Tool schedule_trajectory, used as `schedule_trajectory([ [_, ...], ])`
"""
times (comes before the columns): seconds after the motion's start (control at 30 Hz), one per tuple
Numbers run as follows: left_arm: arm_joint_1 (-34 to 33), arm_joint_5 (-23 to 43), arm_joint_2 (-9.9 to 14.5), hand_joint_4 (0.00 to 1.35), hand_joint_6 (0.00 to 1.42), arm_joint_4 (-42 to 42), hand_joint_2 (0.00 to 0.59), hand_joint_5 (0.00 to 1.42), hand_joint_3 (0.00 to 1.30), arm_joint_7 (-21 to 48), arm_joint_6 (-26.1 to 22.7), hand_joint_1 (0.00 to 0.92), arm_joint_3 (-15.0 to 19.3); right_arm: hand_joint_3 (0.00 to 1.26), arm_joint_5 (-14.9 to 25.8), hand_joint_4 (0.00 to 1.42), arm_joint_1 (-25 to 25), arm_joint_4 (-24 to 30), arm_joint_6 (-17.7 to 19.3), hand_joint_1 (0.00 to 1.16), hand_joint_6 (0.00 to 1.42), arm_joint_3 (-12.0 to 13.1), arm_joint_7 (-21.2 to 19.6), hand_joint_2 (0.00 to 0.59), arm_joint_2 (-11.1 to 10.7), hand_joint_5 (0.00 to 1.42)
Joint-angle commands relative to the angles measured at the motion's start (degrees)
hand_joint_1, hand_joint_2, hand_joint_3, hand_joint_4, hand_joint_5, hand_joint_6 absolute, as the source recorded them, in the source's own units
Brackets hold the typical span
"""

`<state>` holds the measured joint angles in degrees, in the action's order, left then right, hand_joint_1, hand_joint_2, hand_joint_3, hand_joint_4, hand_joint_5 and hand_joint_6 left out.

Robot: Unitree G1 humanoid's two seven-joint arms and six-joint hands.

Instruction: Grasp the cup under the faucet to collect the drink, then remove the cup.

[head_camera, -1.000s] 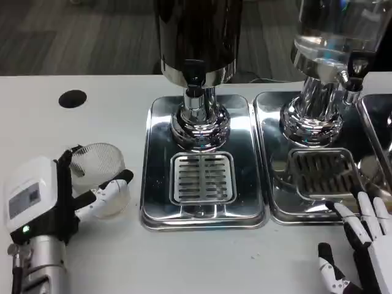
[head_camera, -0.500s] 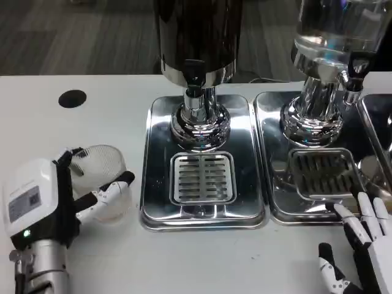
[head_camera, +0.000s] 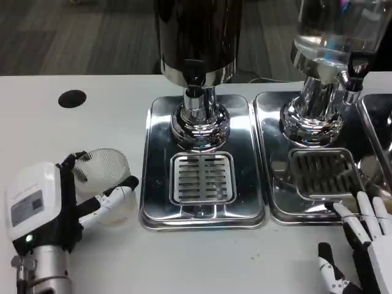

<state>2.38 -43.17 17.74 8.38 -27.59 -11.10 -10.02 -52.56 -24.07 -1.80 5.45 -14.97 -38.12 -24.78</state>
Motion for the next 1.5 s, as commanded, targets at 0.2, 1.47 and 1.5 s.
schedule_trajectory([
  [0.2, 0.24, -1.89, -0.61, 0.59, 1.19, -2.15, 0.119, 0.88, 0.54, -1.79, 0.09, 0.382, -0.28, 0.21, -0.28, 0.00, -0.49, 0.43, 0.60, 0.26, 0.15, 0.05, -0.22, 0.457, -0.16, 0.00],
  [1.47, -6.95, -7.69, -3.82, 0.59, 1.17, -1.92, 0.129, 0.88, 0.53, 0.09, -2.62, 0.336, -7.25, 0.20, -0.41, 0.00, -1.66, 3.61, 0.43, 0.27, 0.14, 1.24, -0.36, 0.455, -0.06, 0.00],
  [1.5, -7.44, -7.80, -4.02, 0.59, 1.17, -1.29, 0.129, 0.88, 0.53, 0.10, -2.75, 0.335, -7.42, 0.20, -0.27, 0.00, -1.73, 3.61, 0.46, 0.27, 0.14, 1.36, -0.34, 0.455, -0.05, 0.00],
])
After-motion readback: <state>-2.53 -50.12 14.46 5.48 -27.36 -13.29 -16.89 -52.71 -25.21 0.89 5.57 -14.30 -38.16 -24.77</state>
